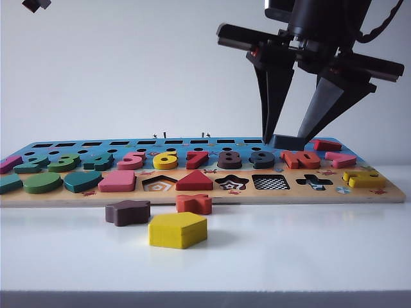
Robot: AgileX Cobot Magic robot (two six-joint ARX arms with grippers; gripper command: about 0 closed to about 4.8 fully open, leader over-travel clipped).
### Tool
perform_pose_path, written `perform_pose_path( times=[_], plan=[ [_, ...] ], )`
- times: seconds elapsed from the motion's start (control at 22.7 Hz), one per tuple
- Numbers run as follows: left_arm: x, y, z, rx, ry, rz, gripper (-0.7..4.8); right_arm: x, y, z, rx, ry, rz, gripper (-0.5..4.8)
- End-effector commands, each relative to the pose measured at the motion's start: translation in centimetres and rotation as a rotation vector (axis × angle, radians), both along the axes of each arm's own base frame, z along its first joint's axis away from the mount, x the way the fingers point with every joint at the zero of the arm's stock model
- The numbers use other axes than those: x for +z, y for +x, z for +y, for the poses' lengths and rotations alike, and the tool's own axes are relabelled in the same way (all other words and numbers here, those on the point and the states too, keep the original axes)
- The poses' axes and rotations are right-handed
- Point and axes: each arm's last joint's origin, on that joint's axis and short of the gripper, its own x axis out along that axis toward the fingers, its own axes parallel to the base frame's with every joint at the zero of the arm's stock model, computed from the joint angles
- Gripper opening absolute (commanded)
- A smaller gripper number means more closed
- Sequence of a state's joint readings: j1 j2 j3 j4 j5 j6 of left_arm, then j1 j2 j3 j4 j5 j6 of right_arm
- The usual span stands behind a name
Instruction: Insert the cube into the slot.
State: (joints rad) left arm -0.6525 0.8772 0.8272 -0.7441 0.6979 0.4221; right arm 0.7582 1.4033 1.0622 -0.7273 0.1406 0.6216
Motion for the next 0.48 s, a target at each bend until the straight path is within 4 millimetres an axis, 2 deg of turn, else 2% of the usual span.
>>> perform_pose_path(
  times=[0.04,0.48],
  plan=[
    [0.26,0.01,-0.02,-0.005,-0.015,-0.017,0.17,-0.33,0.32,0.61,0.002,0.007,-0.005,0.53],
    [0.26,0.01,-0.02,-0.005,-0.015,-0.017,0.17,-1.28,1.01,1.32,0.008,0.014,0.002,0.53]
  ],
)
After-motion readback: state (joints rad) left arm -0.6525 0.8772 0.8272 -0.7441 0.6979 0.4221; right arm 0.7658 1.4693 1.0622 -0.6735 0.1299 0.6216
